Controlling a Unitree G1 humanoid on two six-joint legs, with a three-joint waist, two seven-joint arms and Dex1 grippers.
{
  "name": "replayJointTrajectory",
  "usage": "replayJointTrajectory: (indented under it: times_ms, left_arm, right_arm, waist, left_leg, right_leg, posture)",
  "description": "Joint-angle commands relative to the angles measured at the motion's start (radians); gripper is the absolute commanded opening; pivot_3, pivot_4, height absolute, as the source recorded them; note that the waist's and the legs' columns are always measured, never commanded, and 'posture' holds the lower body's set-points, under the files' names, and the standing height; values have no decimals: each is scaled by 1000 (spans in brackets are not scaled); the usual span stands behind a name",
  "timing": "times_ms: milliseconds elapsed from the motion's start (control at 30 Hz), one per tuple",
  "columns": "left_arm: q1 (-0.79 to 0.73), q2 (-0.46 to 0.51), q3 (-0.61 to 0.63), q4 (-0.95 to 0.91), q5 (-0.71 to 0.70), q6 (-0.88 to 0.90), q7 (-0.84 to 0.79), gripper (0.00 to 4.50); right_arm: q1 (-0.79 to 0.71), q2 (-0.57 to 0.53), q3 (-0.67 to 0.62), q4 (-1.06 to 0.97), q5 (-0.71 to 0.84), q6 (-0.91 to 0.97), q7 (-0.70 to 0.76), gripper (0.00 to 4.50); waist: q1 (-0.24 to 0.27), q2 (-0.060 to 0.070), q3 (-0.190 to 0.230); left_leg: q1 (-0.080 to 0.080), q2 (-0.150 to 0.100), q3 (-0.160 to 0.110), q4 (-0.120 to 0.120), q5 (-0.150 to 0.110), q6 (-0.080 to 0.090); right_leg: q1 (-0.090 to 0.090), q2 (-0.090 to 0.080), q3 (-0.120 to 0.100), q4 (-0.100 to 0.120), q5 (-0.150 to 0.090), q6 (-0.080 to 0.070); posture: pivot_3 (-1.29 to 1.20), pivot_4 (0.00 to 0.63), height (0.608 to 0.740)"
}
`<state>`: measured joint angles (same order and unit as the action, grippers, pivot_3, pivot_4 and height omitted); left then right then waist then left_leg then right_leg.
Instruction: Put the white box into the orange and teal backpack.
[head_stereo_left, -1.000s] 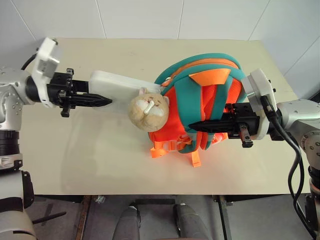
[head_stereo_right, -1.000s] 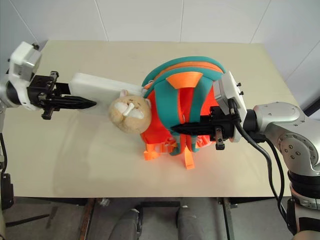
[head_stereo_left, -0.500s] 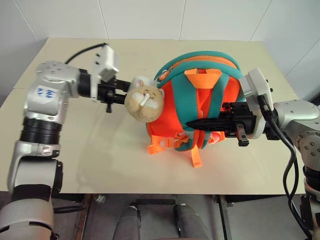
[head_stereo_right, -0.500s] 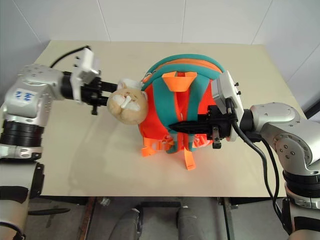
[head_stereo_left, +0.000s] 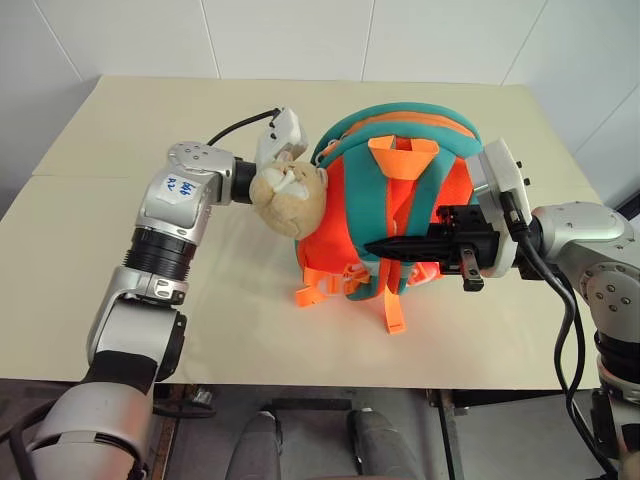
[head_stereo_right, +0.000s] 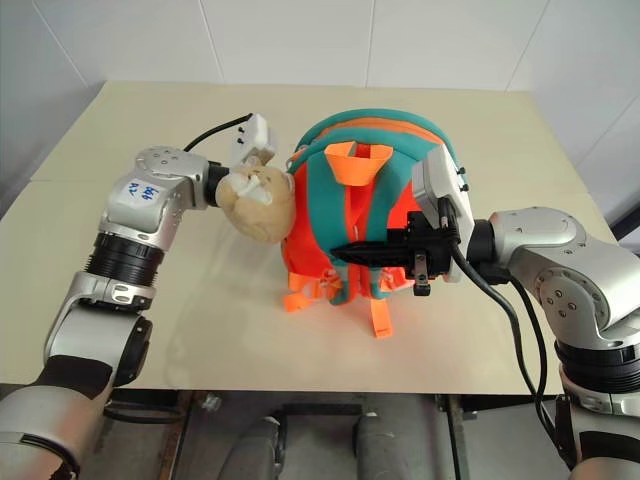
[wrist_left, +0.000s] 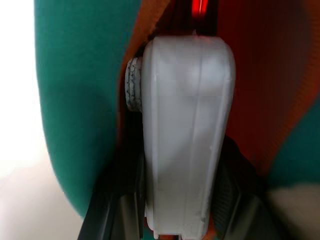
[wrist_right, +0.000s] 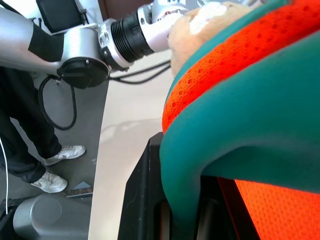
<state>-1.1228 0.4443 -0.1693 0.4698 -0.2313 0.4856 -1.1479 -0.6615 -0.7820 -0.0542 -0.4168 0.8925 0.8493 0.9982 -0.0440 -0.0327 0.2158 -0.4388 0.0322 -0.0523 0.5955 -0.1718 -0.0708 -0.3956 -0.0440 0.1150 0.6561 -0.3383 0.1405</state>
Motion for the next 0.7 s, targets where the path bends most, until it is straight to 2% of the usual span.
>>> replayJointTrajectory:
  times_ms: [33, 267, 467, 700]
  left_arm:
    - [-28, -1, 15, 0, 10, -8, 17, 2525]
    - [2, 43, 2, -77, 20, 20, 1, 4484]
    - [64, 132, 55, -248, -25, 38, -9, 4484]
    - [139, 258, 181, -381, -111, 234, 36, 4484]
  right_arm:
    - [-14, 11, -17, -23, 12, -21, -2, 0]
    - [-14, 21, -13, -23, 6, -22, -8, 0]
    - [-16, 29, -10, -23, 2, -22, -13, 0]
    - [-12, 30, -11, -25, 1, -19, -16, 0]
  waist:
    - [4, 0, 0]
    - [7, 0, 0]
    - [1, 0, 0]
    - [-8, 0, 0]
  left_leg:
    - [0, 0, 0, 0, 0, 0]
    - [0, 0, 0, 0, 0, 0]
    - [0, 0, -1, -1, 0, 0]
    - [0, 0, -1, -1, 0, 0]
  right_leg:
    - [0, 0, 0, 0, 0, 0]
    - [0, 0, 0, 0, 0, 0]
    - [0, 0, 0, 0, 0, 0]
    - [0, 0, 0, 0, 0, 0]
  posture:
    - [0, 150, 740]
    - [0, 150, 740]
    - [0, 150, 740]
    - [0, 150, 740]
